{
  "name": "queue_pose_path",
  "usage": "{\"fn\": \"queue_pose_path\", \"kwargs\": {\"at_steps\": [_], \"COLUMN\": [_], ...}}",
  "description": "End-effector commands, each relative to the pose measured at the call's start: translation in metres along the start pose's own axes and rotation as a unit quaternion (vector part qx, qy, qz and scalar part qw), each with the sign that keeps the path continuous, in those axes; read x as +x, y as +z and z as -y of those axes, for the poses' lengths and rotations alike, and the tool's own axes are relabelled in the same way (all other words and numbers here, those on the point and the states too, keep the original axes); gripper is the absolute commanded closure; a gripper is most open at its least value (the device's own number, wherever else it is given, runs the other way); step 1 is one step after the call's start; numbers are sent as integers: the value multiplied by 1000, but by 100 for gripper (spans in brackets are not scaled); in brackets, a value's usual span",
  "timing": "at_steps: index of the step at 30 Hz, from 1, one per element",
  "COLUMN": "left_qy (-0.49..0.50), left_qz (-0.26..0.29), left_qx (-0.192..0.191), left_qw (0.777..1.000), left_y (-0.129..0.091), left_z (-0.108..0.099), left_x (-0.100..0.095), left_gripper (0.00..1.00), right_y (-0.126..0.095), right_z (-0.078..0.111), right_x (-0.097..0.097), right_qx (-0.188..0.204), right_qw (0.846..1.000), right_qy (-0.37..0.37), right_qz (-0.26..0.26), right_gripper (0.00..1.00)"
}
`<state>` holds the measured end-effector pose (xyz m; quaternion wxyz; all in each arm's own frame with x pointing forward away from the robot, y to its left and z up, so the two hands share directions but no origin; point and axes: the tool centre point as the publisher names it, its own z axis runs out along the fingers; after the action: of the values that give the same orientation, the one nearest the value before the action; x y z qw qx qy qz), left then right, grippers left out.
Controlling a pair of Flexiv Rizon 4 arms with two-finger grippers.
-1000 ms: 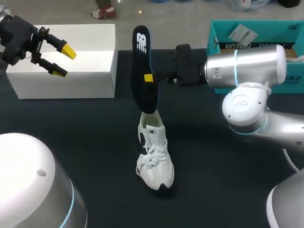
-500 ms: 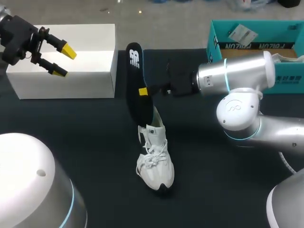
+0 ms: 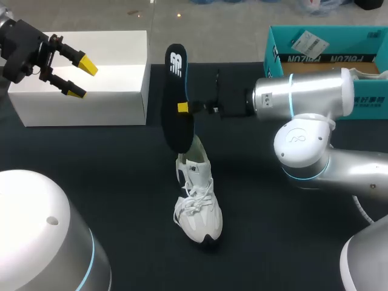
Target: Take the shoe out of the shoebox, open the shoe tongue, remove and reinsert the insole, then place the shoe into the shoebox
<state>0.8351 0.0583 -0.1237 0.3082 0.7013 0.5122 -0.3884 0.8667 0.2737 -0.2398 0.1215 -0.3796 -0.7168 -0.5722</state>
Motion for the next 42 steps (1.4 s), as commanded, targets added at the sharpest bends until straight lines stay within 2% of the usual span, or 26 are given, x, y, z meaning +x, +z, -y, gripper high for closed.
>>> {"fn": "queue_pose_path", "kwargs": {"at_steps": [1,13,17,22,26,30,34,39,42], "left_qy": [0,0,0,0,0,0,0,0,0], "left_qz": [-1,-1,-1,-1,-1,-1,-1,-1,-1], "left_qx": [1,1,1,1,1,1,1,1,1], "left_qw": [1000,1000,1000,1000,1000,1000,1000,1000,1000], "left_y": [-1,-1,-1,-1,-1,-1,-1,-1,-1], "left_z": [0,0,0,0,0,0,0,0,0], "left_x": [0,0,0,0,0,0,0,0,0], "left_gripper": [0,0,0,0,0,0,0,0,0], "right_y": [17,19,17,16,18,20,19,15,14], "right_z": [8,40,40,22,14,21,35,45,44], "right_x": [-2,4,4,4,-3,-11,-16,-12,-8], "right_qx": [-31,-3,0,-17,-26,-19,3,11,12], "right_qw": [999,1000,1000,1000,1000,1000,1000,1000,1000], "right_qy": [11,25,25,12,6,7,7,16,14], "right_qz": [-6,0,2,2,5,9,17,17,15], "right_gripper": [100,100,100,100,100,100,100,100,100]}}
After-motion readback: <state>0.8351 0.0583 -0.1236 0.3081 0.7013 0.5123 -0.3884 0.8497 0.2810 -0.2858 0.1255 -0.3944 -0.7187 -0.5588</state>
